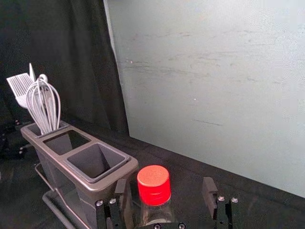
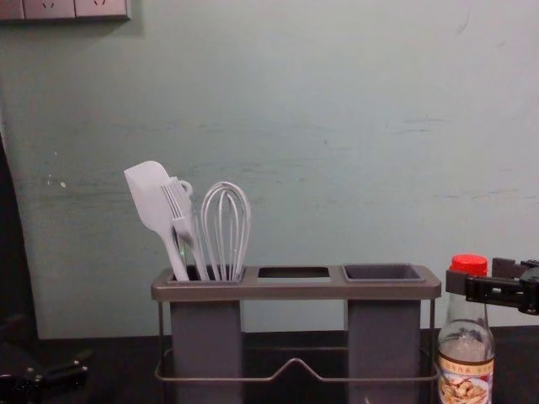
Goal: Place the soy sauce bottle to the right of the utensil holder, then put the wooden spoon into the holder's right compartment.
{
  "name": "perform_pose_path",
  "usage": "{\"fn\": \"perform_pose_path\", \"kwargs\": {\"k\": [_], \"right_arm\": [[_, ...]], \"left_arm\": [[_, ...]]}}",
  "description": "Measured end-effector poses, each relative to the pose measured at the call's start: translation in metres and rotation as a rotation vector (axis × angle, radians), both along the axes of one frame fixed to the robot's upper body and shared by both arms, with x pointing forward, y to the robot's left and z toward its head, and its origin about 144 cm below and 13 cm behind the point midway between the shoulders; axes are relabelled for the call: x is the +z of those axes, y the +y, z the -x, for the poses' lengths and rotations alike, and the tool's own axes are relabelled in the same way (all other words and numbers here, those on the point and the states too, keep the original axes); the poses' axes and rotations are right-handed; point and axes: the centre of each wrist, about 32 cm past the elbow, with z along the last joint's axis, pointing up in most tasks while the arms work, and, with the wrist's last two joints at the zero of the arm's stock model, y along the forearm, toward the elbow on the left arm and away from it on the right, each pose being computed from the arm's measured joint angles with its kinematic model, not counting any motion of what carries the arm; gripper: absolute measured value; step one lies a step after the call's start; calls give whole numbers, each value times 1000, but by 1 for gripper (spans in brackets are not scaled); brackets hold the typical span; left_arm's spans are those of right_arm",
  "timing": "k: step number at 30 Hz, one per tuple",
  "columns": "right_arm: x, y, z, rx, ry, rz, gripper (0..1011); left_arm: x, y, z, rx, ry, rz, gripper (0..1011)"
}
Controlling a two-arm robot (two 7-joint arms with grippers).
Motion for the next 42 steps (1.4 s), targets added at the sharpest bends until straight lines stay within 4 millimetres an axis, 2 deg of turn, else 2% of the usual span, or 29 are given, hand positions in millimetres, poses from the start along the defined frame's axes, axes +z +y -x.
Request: {"fn": "perform_pose_path", "kwargs": {"k": [15, 25, 29, 33, 38, 39, 42], "right_arm": [[26, -6, 29, -33, -125, -28, 1002], [42, 0, 66, 82, -145, 13, 1002], [43, 10, 78, 152, -94, 38, 1002], [42, 29, 87, 171, -1, 108, 1003], [43, 69, 97, 138, 139, 272, 1003], [43, 69, 97, 138, 139, 272, 1003], [41, 89, 93, 74, 254, 324, 1002]], "left_arm": [[0, 0, 0, 0, 0, 0, 1012], [0, 0, 0, 0, 0, 0, 1012], [0, 0, 0, 0, 0, 0, 1012], [0, 0, 0, 0, 0, 0, 1011], [0, 0, 0, 0, 0, 0, 1012], [0, 0, 0, 0, 0, 0, 1011], [0, 0, 0, 0, 0, 0, 1011]]}}
